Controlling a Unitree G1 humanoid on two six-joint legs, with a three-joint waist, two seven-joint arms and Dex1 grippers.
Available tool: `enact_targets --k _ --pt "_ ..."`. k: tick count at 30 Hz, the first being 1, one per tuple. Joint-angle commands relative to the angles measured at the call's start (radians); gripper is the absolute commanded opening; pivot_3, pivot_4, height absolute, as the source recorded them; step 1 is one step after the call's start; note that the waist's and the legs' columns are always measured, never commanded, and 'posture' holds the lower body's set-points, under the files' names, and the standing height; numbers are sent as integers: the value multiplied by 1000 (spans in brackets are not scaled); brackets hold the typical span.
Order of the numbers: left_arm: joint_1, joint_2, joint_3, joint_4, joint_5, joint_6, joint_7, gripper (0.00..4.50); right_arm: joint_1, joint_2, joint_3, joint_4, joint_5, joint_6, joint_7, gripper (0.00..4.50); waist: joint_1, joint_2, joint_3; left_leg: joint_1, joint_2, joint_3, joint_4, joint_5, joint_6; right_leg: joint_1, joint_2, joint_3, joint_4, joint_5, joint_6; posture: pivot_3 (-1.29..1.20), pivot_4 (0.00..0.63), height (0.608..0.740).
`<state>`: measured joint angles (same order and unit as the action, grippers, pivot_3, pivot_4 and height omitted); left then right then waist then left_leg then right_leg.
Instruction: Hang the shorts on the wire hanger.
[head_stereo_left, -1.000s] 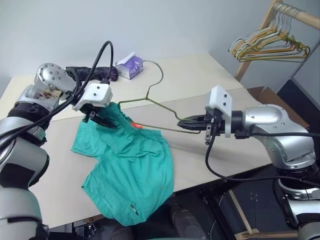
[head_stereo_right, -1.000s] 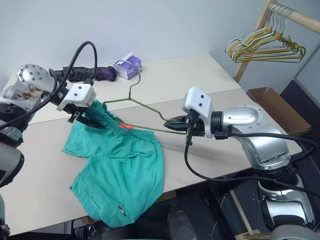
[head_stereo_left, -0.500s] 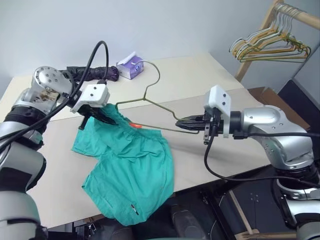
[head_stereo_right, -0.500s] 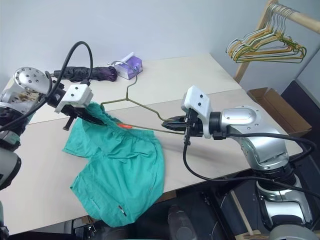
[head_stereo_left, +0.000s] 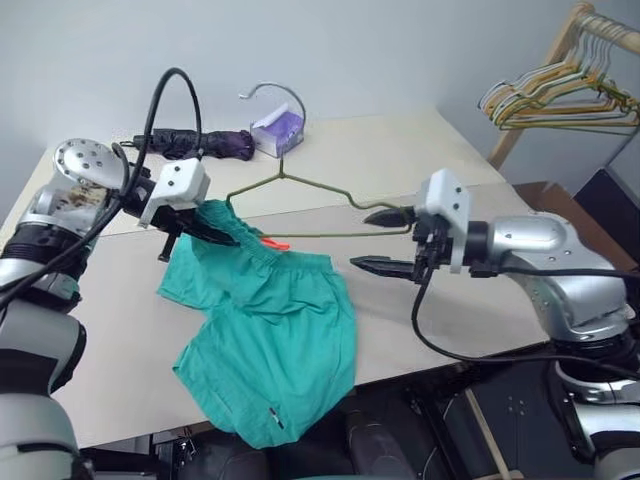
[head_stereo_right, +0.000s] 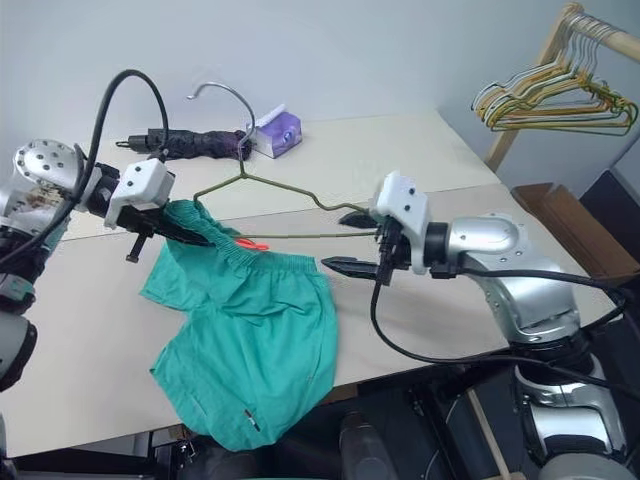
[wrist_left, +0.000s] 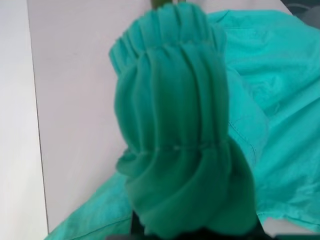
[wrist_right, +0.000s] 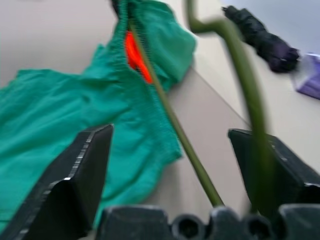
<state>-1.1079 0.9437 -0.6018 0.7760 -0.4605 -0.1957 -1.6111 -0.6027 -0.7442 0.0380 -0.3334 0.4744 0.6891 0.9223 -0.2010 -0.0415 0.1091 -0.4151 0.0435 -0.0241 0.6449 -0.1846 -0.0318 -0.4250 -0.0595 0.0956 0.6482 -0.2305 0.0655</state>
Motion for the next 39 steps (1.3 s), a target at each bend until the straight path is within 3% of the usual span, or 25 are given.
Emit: enact_targets --k 1,6,9,16,21,26,29,39 --pt "-4 -6 58 -17 14 9 -3 0 40 -55 -133 -24 23 23 -30 4478 4 0 0 0 0 0 0 0 0 0 0 0 0 0 0 -178 62 740" --pt "-18 -28 80 1 36 11 -3 0 154 -102 -207 -55 51 37 -28 4478 3 0 0 1 0 0 0 0 0 1 0 0 0 0 0 -184 60 740" --pt "-28 -42 90 14 45 8 -3 0 242 -91 -176 -96 48 53 -43 4478 -3 0 0 1 0 0 0 0 0 1 0 0 0 0 0 -187 59 740" --pt "-31 -55 99 20 58 0 -3 0 211 130 17 -35 -2 60 -176 4478 -30 0 0 2 1 0 0 0 0 1 1 1 0 0 0 -192 55 740" --pt "-30 -56 101 20 61 0 -3 0 100 308 134 170 -62 66 -236 4478 -36 0 0 2 0 0 0 0 0 1 1 1 0 0 0 -182 53 740" --pt "-28 -51 103 16 61 1 -3 0 27 390 190 335 -106 67 -235 4478 -34 0 0 1 0 -1 0 0 0 1 1 0 0 0 -1 -171 51 740" --pt "-26 -48 104 13 62 1 -3 0 -4 421 197 402 -125 60 -237 3870 -32 0 0 1 0 -1 0 0 0 1 1 0 0 0 -1 -168 51 740" --pt "-23 -45 108 8 62 8 -3 0 -36 466 194 483 -148 45 -207 349 -34 0 0 1 0 -2 0 0 0 1 1 0 1 0 -1 -162 55 740"
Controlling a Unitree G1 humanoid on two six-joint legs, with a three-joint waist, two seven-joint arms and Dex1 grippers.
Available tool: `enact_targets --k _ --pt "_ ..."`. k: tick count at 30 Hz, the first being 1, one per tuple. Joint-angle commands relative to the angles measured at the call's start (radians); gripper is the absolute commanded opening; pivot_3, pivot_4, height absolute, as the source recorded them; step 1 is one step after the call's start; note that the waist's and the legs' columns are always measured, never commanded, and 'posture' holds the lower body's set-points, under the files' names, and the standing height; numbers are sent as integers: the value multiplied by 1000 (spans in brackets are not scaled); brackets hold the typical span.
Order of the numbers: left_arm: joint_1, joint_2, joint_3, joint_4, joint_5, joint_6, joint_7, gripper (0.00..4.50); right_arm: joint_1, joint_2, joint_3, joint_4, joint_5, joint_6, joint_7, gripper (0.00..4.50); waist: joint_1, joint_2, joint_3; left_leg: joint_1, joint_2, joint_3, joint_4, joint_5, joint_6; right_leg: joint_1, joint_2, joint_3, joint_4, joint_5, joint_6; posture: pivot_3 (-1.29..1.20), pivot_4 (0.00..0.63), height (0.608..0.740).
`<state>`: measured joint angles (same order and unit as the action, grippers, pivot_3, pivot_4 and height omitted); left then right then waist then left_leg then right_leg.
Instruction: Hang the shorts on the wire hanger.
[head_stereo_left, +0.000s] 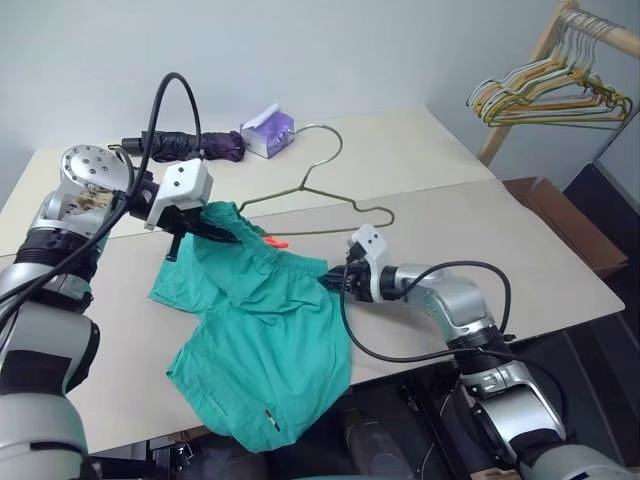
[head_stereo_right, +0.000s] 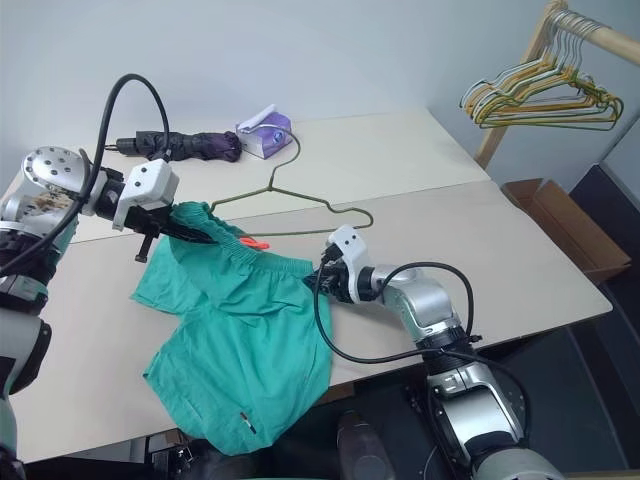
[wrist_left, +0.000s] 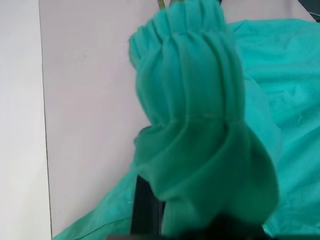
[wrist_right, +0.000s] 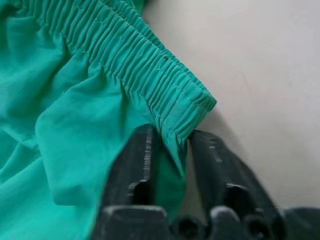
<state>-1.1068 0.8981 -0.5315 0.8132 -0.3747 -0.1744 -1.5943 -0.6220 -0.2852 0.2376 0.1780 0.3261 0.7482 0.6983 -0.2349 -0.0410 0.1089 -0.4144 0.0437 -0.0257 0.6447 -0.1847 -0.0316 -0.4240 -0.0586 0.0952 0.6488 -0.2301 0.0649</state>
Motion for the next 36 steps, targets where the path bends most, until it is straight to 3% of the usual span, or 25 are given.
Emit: enact_targets --k 1,7,13,22,26,36 --pt "-24 1 37 -30 -23 -13 -20 0 -11 4 -5 -48 2 -12 22 19 0 0 0 0 0 0 0 0 0 0 0 0 0 0 0 -163 55 740" --pt "-16 -9 46 -12 1 9 -20 0 23 -41 -10 -228 13 28 29 19 0 0 0 0 0 0 0 0 0 0 0 0 0 0 0 -170 52 740" --pt "-27 -71 133 96 132 22 -19 0 65 -112 -31 -522 35 119 -13 19 1 0 0 0 0 0 0 0 0 0 0 -1 0 0 0 -193 47 740" --pt "-34 -82 218 142 164 46 -20 0 144 -178 -86 -579 19 133 -70 19 -7 0 0 0 0 0 0 0 0 0 0 -1 0 0 0 -214 38 740" --pt "-26 -15 180 92 66 100 -20 0 189 -212 -168 -512 30 91 -72 19 -10 0 0 -1 0 0 0 0 0 0 0 0 0 0 0 -212 34 740" --pt "9 163 -10 19 -74 32 -20 0 189 -329 -282 -389 54 -30 -9 19 -28 0 0 0 0 0 0 0 0 0 0 0 0 0 0 -201 40 740"
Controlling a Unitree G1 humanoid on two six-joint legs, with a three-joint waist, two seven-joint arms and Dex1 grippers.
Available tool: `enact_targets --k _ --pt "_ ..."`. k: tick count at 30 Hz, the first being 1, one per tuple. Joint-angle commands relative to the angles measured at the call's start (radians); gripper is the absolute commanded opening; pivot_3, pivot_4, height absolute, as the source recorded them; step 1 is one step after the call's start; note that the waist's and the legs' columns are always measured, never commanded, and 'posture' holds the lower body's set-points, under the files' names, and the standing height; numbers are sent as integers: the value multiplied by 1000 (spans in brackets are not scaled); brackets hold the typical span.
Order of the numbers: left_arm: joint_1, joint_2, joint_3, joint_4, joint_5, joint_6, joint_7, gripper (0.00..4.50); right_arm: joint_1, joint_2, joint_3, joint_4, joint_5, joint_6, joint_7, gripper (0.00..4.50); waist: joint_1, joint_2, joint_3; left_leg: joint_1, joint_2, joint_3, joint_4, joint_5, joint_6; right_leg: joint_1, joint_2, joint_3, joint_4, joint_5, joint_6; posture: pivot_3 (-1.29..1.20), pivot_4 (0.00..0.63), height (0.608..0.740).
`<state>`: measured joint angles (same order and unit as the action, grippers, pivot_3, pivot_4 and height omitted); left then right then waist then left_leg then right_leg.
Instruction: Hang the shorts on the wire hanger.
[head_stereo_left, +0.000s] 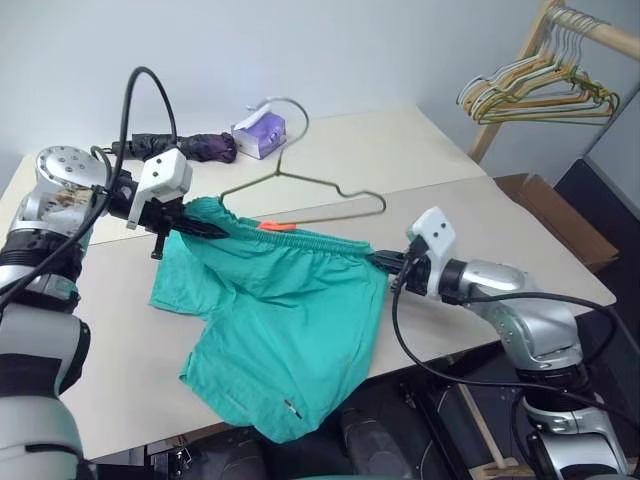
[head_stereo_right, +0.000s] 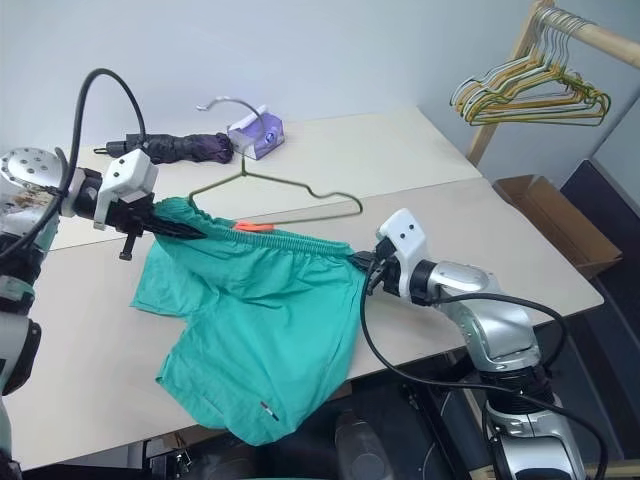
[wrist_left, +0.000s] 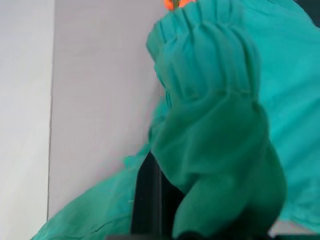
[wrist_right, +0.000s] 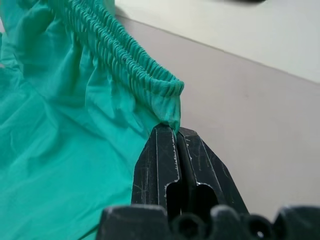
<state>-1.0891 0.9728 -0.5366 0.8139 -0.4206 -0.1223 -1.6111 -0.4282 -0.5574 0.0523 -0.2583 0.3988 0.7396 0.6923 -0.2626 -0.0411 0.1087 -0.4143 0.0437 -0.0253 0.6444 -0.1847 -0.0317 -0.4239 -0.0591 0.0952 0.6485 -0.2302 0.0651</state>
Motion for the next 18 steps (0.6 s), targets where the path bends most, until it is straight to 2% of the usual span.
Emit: enact_targets --k 1,5,14,18 --pt "-10 96 -16 18 -39 -23 -3 0 -6 -64 -97 54 -14 -28 0 19 0 0 0 0 0 0 0 0 0 0 0 0 0 0 0 -200 44 740" --pt "0 126 -42 9 -72 -22 -3 0 -8 -94 -100 78 -4 -47 18 19 0 0 0 0 0 0 0 0 0 0 0 0 0 0 0 -195 47 740" --pt "22 211 -111 47 -38 -113 -3 0 -14 -141 -104 130 13 -67 39 19 3 0 0 0 0 0 0 0 0 0 0 0 0 0 0 -179 54 740" --pt "2 212 -106 99 -16 -116 -3 0 -16 -142 -103 144 12 -70 38 19 7 0 0 0 0 0 0 0 0 0 0 0 0 0 0 -177 56 740"
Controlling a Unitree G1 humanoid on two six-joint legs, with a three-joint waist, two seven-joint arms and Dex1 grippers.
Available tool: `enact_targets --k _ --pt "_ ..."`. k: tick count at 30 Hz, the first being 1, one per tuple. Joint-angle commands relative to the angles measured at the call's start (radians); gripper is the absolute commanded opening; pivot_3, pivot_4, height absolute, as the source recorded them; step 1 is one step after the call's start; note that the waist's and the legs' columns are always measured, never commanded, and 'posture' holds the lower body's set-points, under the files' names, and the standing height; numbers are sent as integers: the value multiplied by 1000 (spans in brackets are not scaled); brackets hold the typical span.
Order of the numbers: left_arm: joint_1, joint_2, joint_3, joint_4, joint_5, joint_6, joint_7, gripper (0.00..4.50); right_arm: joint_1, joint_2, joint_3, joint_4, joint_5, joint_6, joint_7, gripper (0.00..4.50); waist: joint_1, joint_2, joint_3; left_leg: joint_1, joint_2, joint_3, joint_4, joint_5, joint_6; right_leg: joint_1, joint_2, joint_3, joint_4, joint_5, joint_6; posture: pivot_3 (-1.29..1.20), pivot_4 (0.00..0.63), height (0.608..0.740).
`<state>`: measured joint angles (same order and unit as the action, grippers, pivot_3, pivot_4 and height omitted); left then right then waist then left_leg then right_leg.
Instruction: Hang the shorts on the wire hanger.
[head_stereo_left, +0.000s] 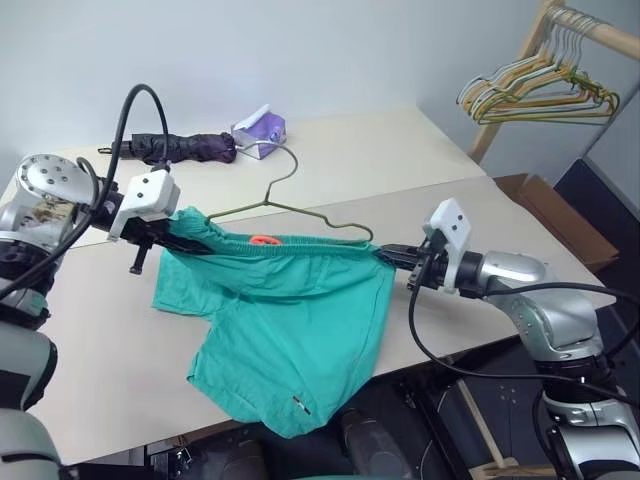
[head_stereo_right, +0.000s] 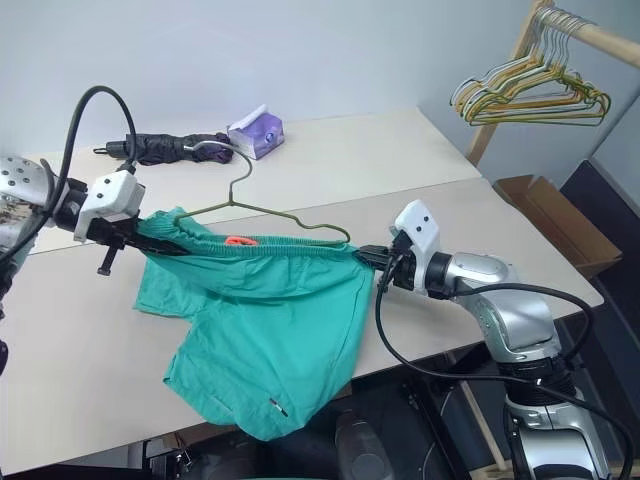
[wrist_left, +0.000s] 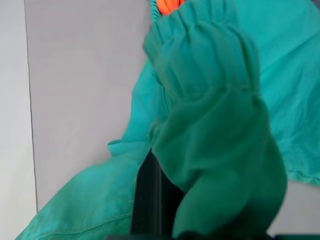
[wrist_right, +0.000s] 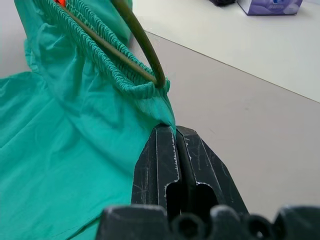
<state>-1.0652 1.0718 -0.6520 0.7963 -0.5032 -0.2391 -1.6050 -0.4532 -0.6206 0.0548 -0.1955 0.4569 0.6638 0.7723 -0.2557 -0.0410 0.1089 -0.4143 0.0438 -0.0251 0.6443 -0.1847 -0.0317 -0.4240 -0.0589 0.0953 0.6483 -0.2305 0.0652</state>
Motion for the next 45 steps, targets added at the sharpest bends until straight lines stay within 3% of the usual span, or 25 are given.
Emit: enact_targets --k 1,11,18,39,45 --pt "-24 116 11 125 63 11 -9 0 10 -78 -105 84 -47 3 -42 19 1 0 0 0 0 0 0 0 0 0 0 0 0 0 0 -173 55 740" --pt "-36 187 -65 165 72 -17 -9 0 28 -71 -98 102 -37 -7 -50 19 9 0 0 0 0 0 0 0 0 0 0 0 0 0 0 -166 59 740" --pt "-58 182 -29 202 40 51 -9 0 40 -70 -79 125 -34 -16 -63 19 27 0 0 0 0 0 0 0 0 0 0 0 0 0 0 -159 66 740" --pt "13 283 -92 42 -86 72 -9 0 51 -82 -97 318 -43 -60 -107 19 59 1 1 0 0 1 0 0 0 0 0 0 0 0 0 -133 73 740" --pt "34 297 -105 19 -89 57 -9 0 51 -90 -134 360 15 -67 -87 19 63 1 1 0 0 1 0 0 0 -1 0 0 0 0 0 -134 67 740"
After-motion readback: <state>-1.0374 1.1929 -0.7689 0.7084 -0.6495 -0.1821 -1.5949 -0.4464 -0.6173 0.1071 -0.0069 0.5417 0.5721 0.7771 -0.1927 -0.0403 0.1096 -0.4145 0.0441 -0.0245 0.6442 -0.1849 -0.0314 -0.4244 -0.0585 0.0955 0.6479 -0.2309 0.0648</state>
